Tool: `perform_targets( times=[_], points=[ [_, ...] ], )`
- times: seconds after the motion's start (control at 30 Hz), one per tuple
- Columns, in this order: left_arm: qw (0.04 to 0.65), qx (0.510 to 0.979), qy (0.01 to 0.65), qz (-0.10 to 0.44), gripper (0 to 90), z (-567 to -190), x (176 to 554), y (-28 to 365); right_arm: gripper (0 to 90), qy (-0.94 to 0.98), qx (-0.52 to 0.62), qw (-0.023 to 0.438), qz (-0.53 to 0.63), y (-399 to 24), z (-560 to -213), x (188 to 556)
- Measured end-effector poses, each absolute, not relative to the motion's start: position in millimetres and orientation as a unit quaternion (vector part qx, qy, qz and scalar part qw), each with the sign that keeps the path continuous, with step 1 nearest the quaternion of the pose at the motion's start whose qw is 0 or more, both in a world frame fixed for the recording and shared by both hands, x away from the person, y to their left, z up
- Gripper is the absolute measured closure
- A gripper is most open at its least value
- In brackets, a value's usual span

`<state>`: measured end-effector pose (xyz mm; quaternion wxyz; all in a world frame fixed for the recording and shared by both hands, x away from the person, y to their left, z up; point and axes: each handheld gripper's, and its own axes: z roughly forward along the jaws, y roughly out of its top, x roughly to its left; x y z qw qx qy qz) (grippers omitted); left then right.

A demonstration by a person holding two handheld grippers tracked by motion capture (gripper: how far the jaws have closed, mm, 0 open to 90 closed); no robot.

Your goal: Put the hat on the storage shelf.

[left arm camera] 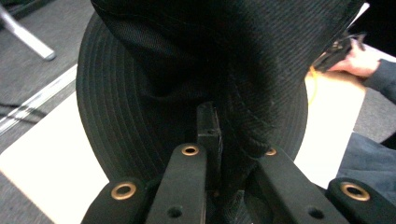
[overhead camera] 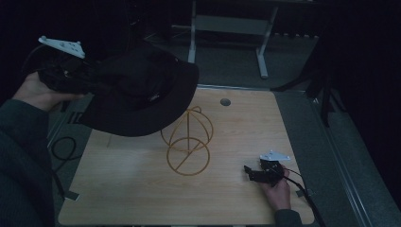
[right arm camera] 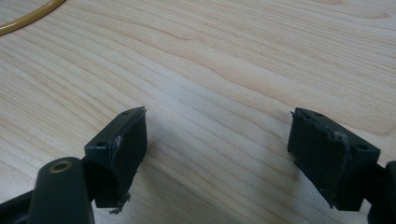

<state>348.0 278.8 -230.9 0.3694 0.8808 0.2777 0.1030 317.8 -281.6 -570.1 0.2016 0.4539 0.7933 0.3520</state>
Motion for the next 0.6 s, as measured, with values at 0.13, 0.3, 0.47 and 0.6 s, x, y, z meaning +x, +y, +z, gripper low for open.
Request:
perform_targets(
  times=[0.13, 0.3, 0.47, 0.6],
  points=[
    [0.385, 0.881, 0.260, 0.087, 88.4, -226, 347, 267, 19.7, 0.794, 0.453, 0.201, 0.352, -282, -570, 318],
    [0.380, 0.889, 0.241, 0.080, 88.4, -225, 347, 249, 19.7, 0.794, 0.453, 0.201, 0.352, -282, -570, 318],
    [0.363, 0.899, 0.235, 0.077, 88.2, -232, 350, 230, 19.7, 0.794, 0.453, 0.201, 0.352, -282, -570, 318],
    [0.351, 0.904, 0.233, 0.074, 88.2, -240, 354, 216, 19.7, 0.794, 0.453, 0.201, 0.352, -282, -570, 318]
  ],
)
